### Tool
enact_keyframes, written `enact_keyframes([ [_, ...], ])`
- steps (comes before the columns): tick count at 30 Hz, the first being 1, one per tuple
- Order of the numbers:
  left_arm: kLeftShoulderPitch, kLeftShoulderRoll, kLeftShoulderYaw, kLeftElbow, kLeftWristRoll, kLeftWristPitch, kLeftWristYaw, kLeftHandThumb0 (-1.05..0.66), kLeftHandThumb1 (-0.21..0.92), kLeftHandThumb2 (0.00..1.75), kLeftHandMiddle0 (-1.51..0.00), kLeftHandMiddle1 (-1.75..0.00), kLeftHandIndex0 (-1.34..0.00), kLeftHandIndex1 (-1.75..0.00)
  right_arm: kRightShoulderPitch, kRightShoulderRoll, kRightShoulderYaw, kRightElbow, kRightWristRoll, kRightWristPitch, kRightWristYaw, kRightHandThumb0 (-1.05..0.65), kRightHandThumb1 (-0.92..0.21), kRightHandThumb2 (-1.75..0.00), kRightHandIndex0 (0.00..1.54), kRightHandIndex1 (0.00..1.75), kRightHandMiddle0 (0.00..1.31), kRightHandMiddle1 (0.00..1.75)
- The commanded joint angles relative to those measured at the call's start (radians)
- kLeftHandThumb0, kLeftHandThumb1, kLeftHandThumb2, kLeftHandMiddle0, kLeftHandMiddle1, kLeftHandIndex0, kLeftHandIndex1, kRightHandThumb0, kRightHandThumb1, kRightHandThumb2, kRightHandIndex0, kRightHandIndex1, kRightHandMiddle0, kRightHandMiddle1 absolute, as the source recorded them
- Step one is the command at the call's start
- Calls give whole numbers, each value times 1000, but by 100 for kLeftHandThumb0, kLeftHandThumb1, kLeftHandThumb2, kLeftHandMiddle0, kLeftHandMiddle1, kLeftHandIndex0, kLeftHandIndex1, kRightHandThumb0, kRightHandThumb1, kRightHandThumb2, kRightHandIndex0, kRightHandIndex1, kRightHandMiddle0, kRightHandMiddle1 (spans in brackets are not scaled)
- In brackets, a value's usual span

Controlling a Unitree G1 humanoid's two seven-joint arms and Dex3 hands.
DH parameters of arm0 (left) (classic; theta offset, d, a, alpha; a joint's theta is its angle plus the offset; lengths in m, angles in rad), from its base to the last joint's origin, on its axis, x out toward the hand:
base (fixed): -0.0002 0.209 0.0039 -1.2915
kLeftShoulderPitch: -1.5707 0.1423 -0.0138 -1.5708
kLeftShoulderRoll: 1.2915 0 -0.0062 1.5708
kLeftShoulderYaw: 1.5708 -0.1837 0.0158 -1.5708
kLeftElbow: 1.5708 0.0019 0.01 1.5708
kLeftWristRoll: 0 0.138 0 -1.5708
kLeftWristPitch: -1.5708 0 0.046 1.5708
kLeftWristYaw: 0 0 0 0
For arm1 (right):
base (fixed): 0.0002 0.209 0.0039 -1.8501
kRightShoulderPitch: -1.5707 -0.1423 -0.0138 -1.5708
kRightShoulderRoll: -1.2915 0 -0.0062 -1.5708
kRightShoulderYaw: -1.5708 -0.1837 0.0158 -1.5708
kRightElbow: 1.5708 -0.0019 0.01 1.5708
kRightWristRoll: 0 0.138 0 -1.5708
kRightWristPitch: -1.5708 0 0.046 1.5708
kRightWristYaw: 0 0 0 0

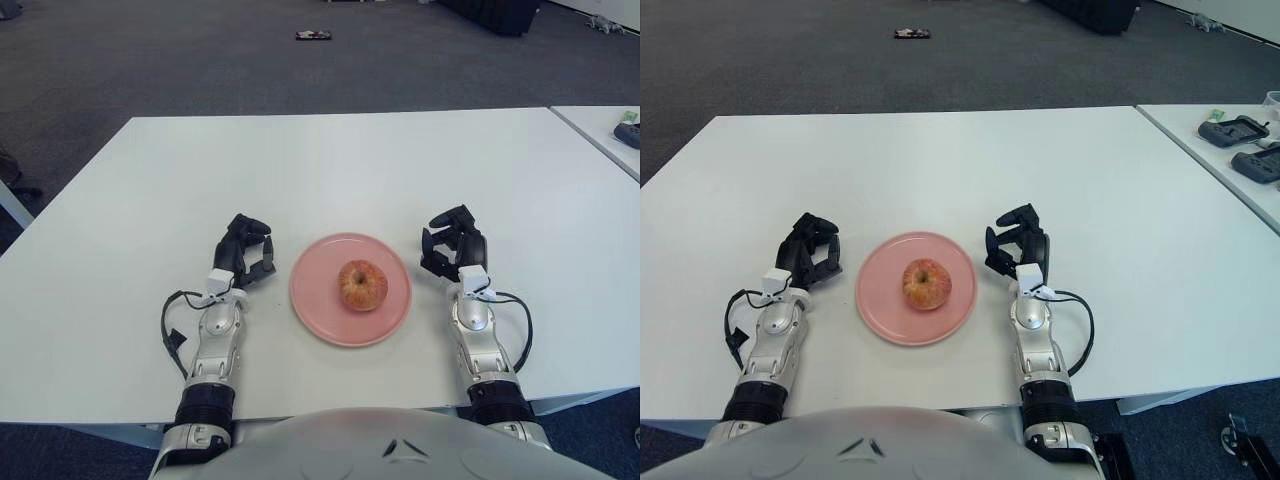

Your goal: Put the apple into the plate.

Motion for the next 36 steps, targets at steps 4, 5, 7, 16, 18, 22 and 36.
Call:
enact_keyframes([
  [4, -36, 24, 0, 26, -7, 13, -34, -43, 47, 114, -91, -175, -49, -175, -13, 3, -9, 36, 13, -37, -11, -41, -55, -104, 64, 135, 43, 175],
  [5, -43, 27, 1, 33, -7, 15, -37, -43, 46, 114, -91, -175, -49, -175, -18, 4, -10, 46, 13, -41, -12, -41, -55, -104, 64, 135, 43, 175],
  [7, -54, 31, 3, 42, -8, 17, -42, -43, 46, 114, -90, -175, -49, -175, -24, 4, -11, 59, 13, -48, -15, -41, -55, -104, 64, 134, 43, 175],
  [16, -116, 53, 10, 116, -10, 8, -57, -43, 47, 114, -89, -175, -49, -175, -61, 12, -12, 106, 2, -44, -45, -41, -55, -104, 64, 133, 43, 175],
  [18, -127, 58, 11, 126, -11, 5, -66, -43, 47, 114, -89, -175, -49, -175, -69, 15, -12, 117, 1, -48, -55, -41, -55, -104, 64, 133, 43, 175],
  [22, -149, 72, 12, 148, -10, -2, -82, -43, 47, 114, -89, -175, -49, -175, -90, 18, -10, 147, -3, -72, -77, -41, -55, -103, 65, 132, 43, 175],
  [36, -204, 98, 14, 211, 2, -19, -91, -42, 49, 112, -87, -175, -47, -175, -139, 21, -9, 211, 7, -105, -104, -41, -56, -103, 65, 136, 42, 175],
])
